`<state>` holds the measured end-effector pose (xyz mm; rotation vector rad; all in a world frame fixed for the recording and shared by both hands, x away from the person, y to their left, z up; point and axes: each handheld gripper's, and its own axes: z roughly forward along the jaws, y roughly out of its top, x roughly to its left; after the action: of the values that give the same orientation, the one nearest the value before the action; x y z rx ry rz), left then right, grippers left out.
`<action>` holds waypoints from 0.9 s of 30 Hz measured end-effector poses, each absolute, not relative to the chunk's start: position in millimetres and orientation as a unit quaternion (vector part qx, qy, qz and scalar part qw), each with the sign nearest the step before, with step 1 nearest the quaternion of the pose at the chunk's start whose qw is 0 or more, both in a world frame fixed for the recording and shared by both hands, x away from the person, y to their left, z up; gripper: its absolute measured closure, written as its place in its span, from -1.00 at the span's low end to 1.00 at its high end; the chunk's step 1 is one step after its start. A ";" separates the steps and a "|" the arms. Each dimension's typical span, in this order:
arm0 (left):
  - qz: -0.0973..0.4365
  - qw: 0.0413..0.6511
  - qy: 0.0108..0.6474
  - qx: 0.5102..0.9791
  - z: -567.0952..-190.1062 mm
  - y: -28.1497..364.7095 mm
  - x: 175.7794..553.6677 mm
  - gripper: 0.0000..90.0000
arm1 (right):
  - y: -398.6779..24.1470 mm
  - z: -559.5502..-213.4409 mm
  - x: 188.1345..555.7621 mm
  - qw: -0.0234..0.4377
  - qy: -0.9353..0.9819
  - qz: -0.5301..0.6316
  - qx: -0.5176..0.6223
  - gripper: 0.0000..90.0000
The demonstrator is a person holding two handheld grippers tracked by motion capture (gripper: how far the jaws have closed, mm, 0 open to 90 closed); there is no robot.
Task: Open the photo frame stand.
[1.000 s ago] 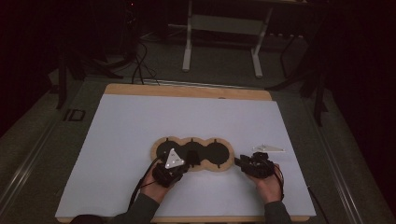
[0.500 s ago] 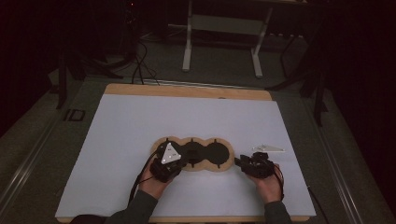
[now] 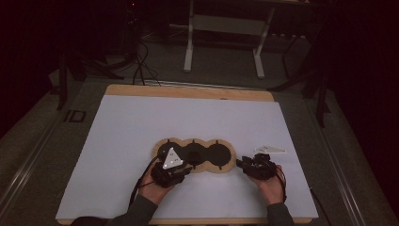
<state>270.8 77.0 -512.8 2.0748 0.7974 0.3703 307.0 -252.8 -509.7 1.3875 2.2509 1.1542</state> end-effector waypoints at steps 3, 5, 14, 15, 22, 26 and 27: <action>0.152 0.431 0.314 0.832 -510.7 78.1 266.6 0.55 | -251.8 -509.9 307.1 0.127 0.775 0.397 0.475 0.38; 0.151 0.437 0.309 0.831 -509.2 78.5 264.0 0.52 | -251.7 -510.1 307.2 0.127 0.775 0.396 0.475 0.37; 0.159 0.448 0.295 0.829 -500.1 79.8 255.0 0.43 | -252.9 -509.3 307.1 0.127 0.772 0.398 0.479 0.32; 0.160 0.449 0.294 0.828 -499.0 80.0 254.9 0.43 | -253.0 -509.2 307.0 0.127 0.772 0.398 0.479 0.32; 0.165 0.454 0.290 0.826 -493.5 81.3 256.9 0.29 | -253.5 -510.0 307.4 0.127 0.772 0.398 0.480 0.31; 0.170 0.450 0.283 0.830 -487.7 82.2 259.2 0.17 | -253.5 -510.5 307.4 0.126 0.771 0.397 0.481 0.29; 0.170 0.451 0.283 0.829 -486.6 82.3 259.5 0.16 | -253.5 -510.7 307.5 0.127 0.772 0.397 0.481 0.29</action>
<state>259.5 82.3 -486.6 2.0500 0.6990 0.4197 307.5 -253.5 -510.7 1.3990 2.2461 1.1561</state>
